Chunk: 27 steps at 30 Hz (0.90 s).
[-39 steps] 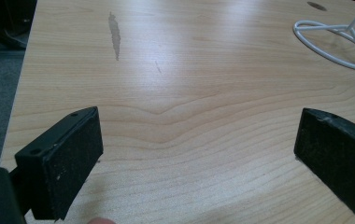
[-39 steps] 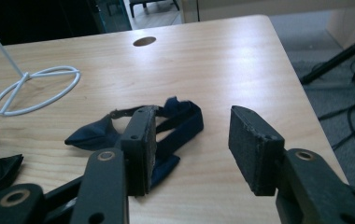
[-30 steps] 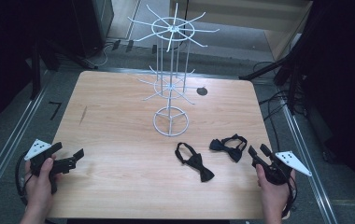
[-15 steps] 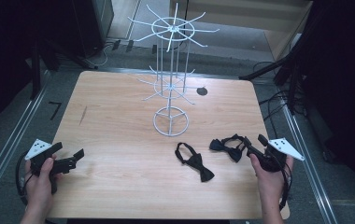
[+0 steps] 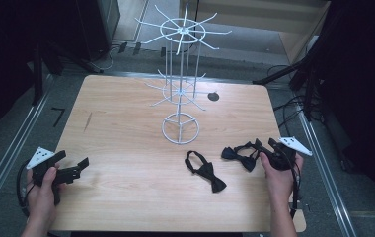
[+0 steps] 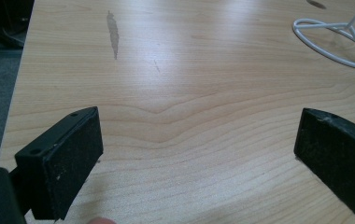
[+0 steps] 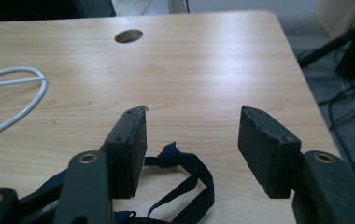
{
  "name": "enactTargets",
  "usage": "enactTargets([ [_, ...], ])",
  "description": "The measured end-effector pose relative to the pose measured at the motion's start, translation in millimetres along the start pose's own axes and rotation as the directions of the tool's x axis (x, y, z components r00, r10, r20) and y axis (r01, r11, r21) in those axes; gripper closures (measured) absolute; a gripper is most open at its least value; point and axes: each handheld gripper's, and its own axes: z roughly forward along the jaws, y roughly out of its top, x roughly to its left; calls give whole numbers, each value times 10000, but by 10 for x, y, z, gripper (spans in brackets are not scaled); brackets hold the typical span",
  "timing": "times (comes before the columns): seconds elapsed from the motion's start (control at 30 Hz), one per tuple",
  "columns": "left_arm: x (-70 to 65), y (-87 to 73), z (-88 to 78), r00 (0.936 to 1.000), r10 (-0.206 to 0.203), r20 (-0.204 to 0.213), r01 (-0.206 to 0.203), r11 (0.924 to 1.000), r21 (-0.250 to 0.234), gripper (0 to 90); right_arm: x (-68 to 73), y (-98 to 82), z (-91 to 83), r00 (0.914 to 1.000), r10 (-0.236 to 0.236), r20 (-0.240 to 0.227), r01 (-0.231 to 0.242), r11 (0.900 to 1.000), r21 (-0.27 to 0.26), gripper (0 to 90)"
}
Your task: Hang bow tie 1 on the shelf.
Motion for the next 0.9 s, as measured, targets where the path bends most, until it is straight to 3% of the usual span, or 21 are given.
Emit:
enactTargets([
  [0.13, 0, 1, 0, 10000, 25, 12, -25, 10000, 31, 17, -34, 25, 88, 10000, 90, 22, -91, 9997, 226, 432],
  [0.33, -2, 1, 0, 10000, 45, 35, -45, 10000, 32, 16, -48, 60, 153, 9999, 129, -24, -129, 9999, 112, 440],
  [0.57, -4, 2, 5, 10000, 77, 38, -77, 10000, 57, 17, -34, -29, 251, 10000, -11, 57, 8, 9983, 589, 440],
  [0.9, -5, 1, 3, 10000, 91, 39, -92, 9999, 57, 16, -109, -192, 279, 9985, 497, 230, -521, 9912, 1214, 452],
])
